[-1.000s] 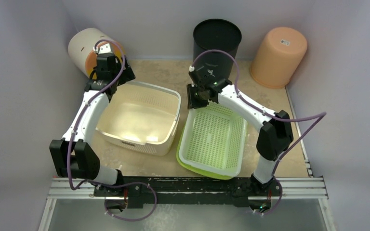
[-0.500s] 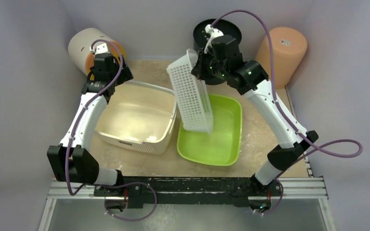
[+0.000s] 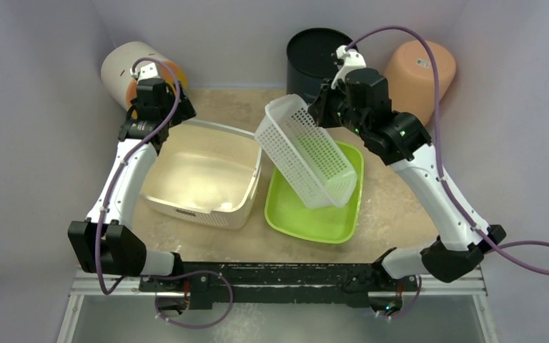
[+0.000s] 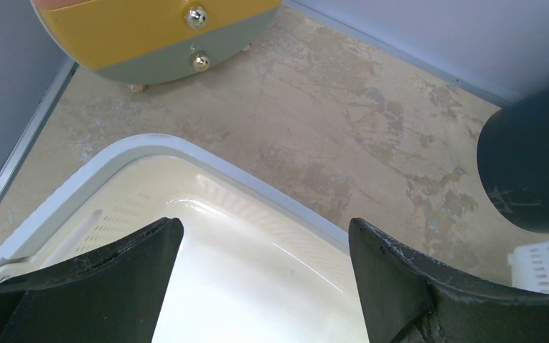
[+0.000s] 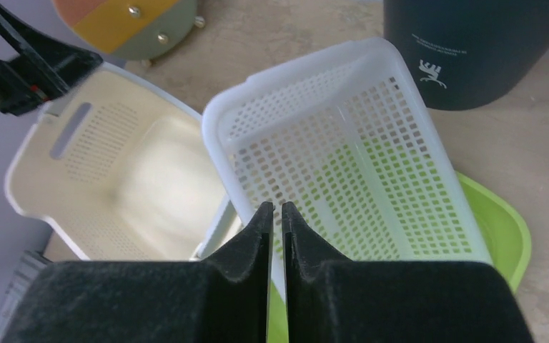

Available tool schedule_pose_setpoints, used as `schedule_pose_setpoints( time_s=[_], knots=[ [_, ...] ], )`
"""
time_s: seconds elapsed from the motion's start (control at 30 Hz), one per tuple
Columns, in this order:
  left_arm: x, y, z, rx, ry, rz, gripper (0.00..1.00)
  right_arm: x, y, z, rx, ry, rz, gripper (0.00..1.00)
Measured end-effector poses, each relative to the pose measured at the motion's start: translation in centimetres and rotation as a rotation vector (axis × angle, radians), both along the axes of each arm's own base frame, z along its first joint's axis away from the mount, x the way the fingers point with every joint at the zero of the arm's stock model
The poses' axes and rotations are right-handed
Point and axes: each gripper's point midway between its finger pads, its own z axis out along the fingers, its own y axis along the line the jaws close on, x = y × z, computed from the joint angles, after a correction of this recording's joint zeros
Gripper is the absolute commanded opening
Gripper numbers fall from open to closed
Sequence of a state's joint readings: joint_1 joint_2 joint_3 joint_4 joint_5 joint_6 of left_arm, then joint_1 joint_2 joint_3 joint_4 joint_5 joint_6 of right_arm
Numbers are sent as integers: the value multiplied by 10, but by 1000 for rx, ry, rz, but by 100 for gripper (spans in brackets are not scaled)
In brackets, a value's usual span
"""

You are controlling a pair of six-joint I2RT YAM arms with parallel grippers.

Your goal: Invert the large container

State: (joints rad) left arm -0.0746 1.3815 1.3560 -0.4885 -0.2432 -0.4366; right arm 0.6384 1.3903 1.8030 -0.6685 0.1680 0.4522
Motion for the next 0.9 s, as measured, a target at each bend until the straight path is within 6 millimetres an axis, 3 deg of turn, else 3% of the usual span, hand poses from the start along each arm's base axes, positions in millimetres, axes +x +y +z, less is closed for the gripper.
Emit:
schedule_pose_setpoints(
  time_s=[0.2,0.37,0.6,0.77,0.9],
  knots=[
    [-1,0,0,1,5,0,88,-2,-5,-36,-136,40,53,46],
    [-1,0,0,1,5,0,88,-18,0,-64,-184,69,169,60],
    [-1,0,0,1,4,0,88,-56,12,-88,-145,107,357,62],
    [0,0,4,0,-5,0,88,-70,19,-97,-118,104,441,62],
    [1,0,6,0,-9,0,88,-75,19,-127,-141,153,465,61]
  ],
)
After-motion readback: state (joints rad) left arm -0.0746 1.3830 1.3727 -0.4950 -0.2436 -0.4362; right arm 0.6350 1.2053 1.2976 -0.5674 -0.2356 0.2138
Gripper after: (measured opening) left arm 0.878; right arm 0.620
